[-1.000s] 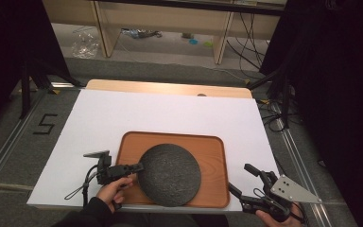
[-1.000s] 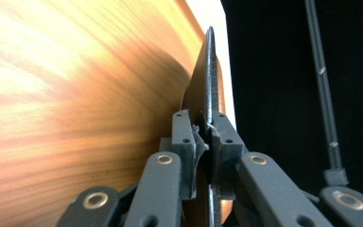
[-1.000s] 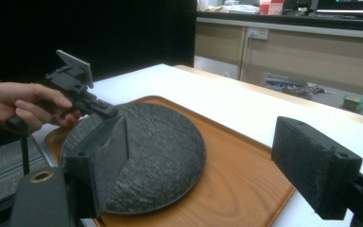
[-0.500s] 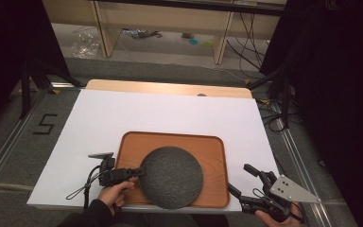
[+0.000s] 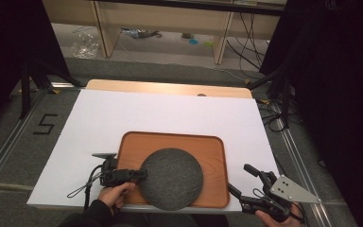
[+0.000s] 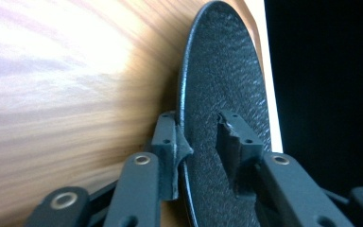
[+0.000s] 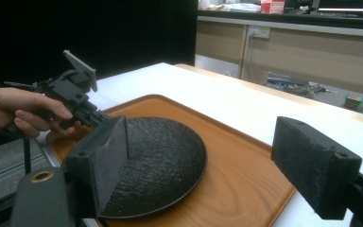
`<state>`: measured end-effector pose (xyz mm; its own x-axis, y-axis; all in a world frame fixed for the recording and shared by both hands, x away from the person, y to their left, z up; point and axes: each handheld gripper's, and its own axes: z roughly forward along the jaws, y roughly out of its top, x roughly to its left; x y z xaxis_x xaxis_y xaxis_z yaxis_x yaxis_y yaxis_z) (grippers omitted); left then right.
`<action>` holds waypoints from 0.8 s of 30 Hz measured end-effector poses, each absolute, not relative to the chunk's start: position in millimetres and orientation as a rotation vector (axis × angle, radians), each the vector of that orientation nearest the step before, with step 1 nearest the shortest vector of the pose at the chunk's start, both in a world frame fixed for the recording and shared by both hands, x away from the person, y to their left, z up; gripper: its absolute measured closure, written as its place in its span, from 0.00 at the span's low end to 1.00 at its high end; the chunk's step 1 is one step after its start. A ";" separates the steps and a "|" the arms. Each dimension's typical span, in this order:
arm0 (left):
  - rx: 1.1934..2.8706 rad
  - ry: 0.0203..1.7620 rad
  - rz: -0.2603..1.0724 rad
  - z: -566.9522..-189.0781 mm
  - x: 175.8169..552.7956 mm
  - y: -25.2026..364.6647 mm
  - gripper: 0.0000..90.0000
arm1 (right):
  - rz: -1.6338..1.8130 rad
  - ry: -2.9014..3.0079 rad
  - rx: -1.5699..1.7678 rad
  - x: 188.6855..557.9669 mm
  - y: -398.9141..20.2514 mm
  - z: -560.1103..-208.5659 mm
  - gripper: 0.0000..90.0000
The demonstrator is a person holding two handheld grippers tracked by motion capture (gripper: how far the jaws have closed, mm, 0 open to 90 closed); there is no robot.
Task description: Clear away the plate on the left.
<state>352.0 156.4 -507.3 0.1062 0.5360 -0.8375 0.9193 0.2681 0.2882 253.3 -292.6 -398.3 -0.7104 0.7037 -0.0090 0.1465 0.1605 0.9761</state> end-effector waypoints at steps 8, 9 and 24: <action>1.441 1.549 -0.502 -489.2 355.7 159.7 0.36 | 1.603 1.970 0.792 254.0 -291.1 -399.0 0.23; 1.450 1.536 -0.508 -488.2 356.4 161.2 0.36 | 1.603 1.970 0.792 254.0 -291.1 -399.0 0.23; 1.409 1.517 -0.510 -474.9 357.3 167.9 0.28 | 1.604 1.976 0.795 253.5 -291.0 -399.0 0.23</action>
